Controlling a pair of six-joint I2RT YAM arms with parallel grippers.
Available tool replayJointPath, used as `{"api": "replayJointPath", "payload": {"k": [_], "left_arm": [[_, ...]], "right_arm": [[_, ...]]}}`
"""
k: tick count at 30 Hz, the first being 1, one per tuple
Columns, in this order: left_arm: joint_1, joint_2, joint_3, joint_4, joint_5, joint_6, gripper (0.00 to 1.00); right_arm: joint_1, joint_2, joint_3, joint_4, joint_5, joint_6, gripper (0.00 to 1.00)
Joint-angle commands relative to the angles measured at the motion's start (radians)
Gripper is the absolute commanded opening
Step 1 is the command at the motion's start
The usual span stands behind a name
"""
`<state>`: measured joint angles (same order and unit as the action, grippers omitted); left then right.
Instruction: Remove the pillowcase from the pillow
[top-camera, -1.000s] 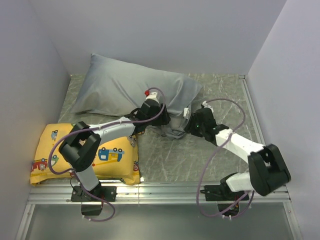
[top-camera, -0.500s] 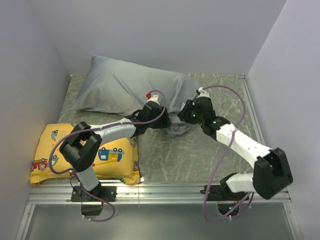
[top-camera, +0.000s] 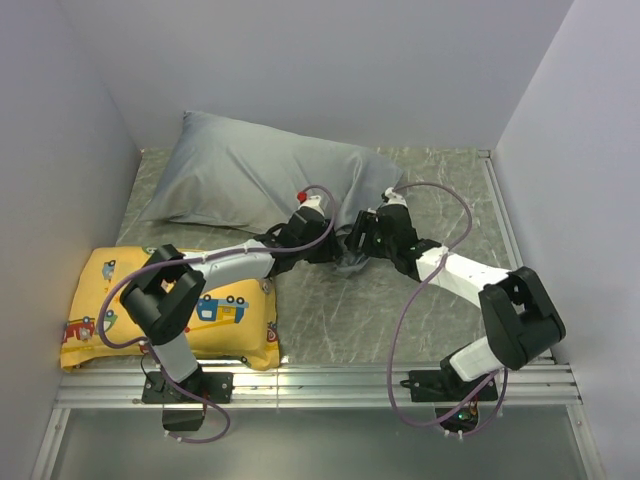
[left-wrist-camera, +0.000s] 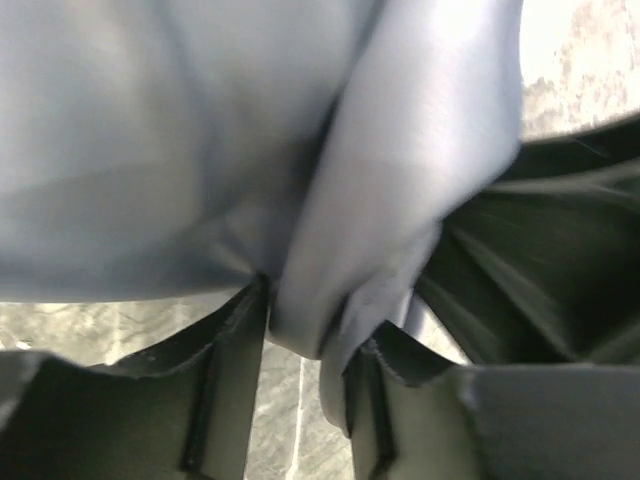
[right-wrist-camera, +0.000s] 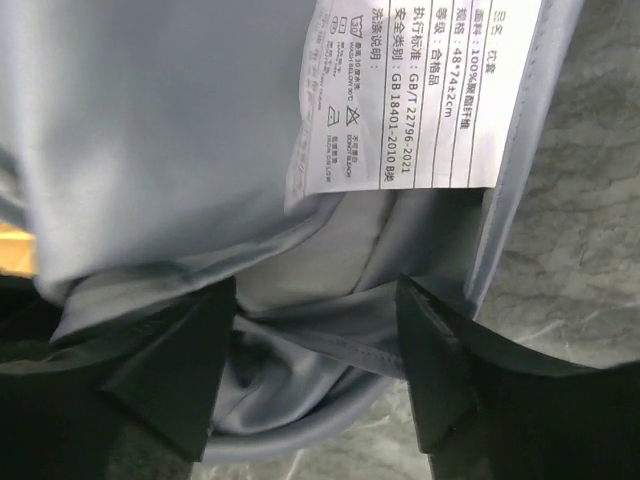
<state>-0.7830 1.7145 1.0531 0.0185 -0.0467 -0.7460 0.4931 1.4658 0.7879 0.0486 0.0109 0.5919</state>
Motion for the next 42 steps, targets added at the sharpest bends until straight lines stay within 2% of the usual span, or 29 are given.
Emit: {"api": "replayJointPath", "payload": {"k": [1,5,7,10,14,18,20,24,27,28,31,32,34,38,41,42], "left_arm": [[-0.024,-0.019,-0.004,0.014,0.025,-0.006,0.40],[-0.044,-0.010,-0.007,0.011,0.036,-0.006,0.32],[-0.050,-0.003,-0.005,0.002,0.038,-0.001,0.27],[-0.064,0.000,-0.011,0.001,0.037,-0.003,0.26],[-0.074,0.008,-0.021,0.009,0.038,-0.009,0.25],[-0.076,0.005,-0.022,-0.008,0.025,-0.004,0.23],[-0.075,0.010,-0.015,-0.014,0.018,0.000,0.21],[-0.075,0.022,-0.013,-0.015,0.027,-0.003,0.10],[-0.075,0.013,-0.024,-0.042,0.013,-0.010,0.10],[-0.075,0.008,-0.030,-0.040,0.008,-0.012,0.11],[-0.075,-0.006,-0.028,-0.040,0.007,-0.018,0.12],[-0.075,-0.007,-0.016,-0.043,0.007,-0.016,0.12],[-0.075,-0.007,0.010,-0.061,0.001,-0.010,0.15],[-0.061,-0.016,0.076,-0.110,-0.041,0.010,0.22],[-0.027,-0.018,0.131,-0.120,-0.051,0.026,0.35],[-0.018,-0.018,0.145,-0.117,-0.054,0.036,0.44]], "right_arm": [[0.005,0.028,-0.019,0.140,0.012,-0.024,0.77],[0.007,0.050,-0.016,0.181,0.024,-0.035,0.79],[0.015,0.036,0.005,0.130,0.085,-0.043,0.79],[0.025,0.007,0.031,0.066,0.144,-0.049,0.78],[0.025,0.014,0.039,0.010,0.159,-0.003,0.68],[0.028,-0.004,-0.039,0.083,0.089,0.034,0.72],[0.041,-0.016,-0.067,0.091,0.101,0.036,0.72],[0.073,-0.056,-0.090,0.077,0.153,0.026,0.71],[0.079,-0.055,-0.096,0.054,0.140,0.054,0.55],[0.084,-0.044,-0.104,0.051,0.135,0.069,0.44],[0.090,0.005,-0.111,0.046,0.144,0.095,0.30],[0.090,0.020,-0.108,0.040,0.144,0.098,0.21],[0.090,0.051,-0.110,0.039,0.144,0.115,0.12],[0.090,0.057,-0.164,0.106,0.104,0.160,0.05],[0.091,0.071,-0.206,0.160,0.078,0.187,0.03],[0.090,0.077,-0.216,0.172,0.055,0.195,0.03]]}}
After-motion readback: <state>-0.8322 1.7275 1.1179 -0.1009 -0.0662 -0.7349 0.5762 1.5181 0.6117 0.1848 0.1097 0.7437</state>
